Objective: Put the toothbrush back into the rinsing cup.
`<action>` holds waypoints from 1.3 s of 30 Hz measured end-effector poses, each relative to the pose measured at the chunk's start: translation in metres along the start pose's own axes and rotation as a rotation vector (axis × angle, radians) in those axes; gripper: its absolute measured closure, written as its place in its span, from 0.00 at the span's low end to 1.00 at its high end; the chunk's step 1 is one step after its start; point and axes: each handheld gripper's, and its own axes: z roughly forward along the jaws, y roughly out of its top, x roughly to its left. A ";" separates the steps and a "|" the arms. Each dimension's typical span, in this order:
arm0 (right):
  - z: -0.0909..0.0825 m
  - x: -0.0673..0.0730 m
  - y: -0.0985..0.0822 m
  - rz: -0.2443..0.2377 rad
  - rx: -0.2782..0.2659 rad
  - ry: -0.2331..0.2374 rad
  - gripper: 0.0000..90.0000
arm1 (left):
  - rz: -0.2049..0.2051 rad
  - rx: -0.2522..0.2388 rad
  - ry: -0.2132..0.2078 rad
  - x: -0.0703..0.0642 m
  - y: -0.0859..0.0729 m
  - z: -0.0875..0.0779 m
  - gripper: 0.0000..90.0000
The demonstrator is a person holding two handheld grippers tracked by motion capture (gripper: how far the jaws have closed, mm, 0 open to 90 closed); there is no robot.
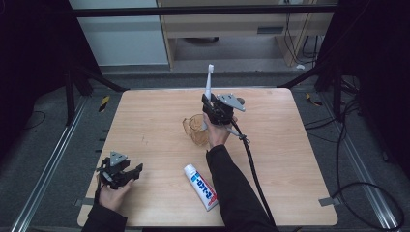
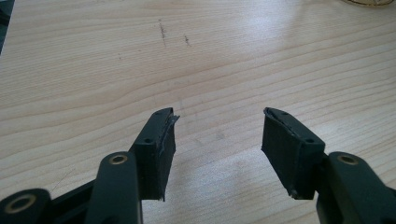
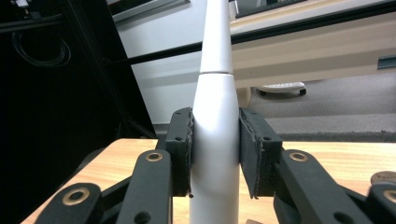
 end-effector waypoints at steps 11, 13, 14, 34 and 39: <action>0.001 0.000 -0.010 -0.011 0.050 0.004 0.74 | 0.001 0.002 -0.001 0.000 0.000 0.000 0.48; 0.001 0.000 -0.011 -0.014 0.053 0.002 0.74 | 0.002 0.001 -0.001 -0.001 0.000 0.000 0.48; 0.000 -0.001 -0.012 -0.013 0.058 -0.002 0.74 | 0.002 0.001 -0.001 -0.001 0.000 0.000 0.48; -0.008 -0.006 -0.025 -0.040 0.151 0.011 0.74 | 0.007 0.003 0.000 -0.002 0.000 0.001 0.48; -0.010 -0.008 -0.029 -0.053 0.178 0.021 0.74 | 0.007 0.003 0.000 -0.002 0.000 0.001 0.48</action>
